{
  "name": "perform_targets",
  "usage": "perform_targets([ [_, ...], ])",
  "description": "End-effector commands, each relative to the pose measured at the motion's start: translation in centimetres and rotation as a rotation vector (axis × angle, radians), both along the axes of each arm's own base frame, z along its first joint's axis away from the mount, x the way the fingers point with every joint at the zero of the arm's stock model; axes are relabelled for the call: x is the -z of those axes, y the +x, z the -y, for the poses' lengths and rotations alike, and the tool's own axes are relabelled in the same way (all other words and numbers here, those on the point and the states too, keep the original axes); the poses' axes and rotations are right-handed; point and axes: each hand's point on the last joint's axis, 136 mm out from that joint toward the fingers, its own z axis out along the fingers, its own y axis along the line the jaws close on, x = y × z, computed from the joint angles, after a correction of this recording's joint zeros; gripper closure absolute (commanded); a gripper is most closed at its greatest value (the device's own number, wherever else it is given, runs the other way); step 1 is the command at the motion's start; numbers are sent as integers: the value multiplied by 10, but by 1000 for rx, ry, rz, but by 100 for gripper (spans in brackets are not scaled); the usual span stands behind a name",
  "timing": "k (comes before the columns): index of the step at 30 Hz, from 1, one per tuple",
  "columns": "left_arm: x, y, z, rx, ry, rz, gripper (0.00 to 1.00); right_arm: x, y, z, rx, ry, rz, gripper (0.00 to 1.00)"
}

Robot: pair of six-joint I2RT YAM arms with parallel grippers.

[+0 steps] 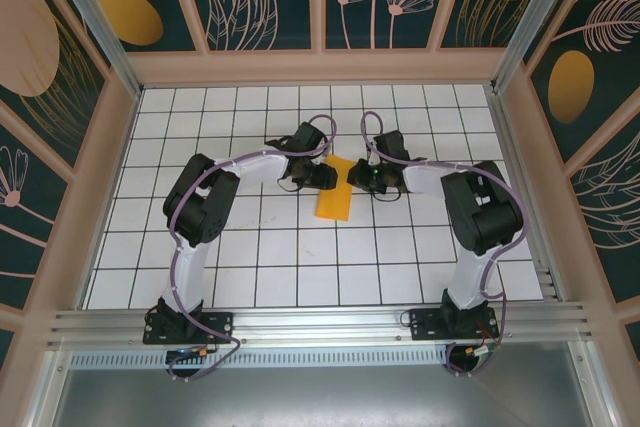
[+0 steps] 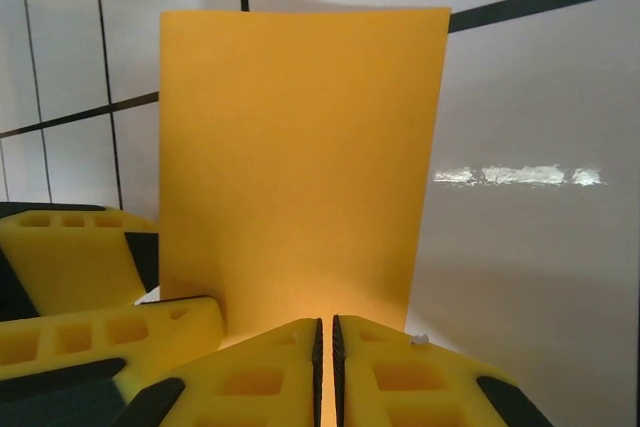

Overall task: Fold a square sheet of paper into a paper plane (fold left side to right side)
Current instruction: Hold the square sheet of paper at the center of the table.

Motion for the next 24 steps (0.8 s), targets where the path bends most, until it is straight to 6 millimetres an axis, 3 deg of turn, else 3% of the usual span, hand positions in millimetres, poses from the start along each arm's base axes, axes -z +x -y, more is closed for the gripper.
perform_targets([
  [1, 40, -19, -1, 17, 44, -75, 48, 5, 2, -7, -19, 0, -16, 85],
  [11, 27, -15, -1, 15, 39, -42, 48, 43, -16, 13, -10, -127, -120, 85],
  [18, -15, 2, -16, -17, 55, 51, 46, 61, -32, 23, -10, -140, -178, 85],
  [24, -71, 11, -26, -64, -8, 148, 41, 63, -33, 22, -13, -137, -182, 85],
])
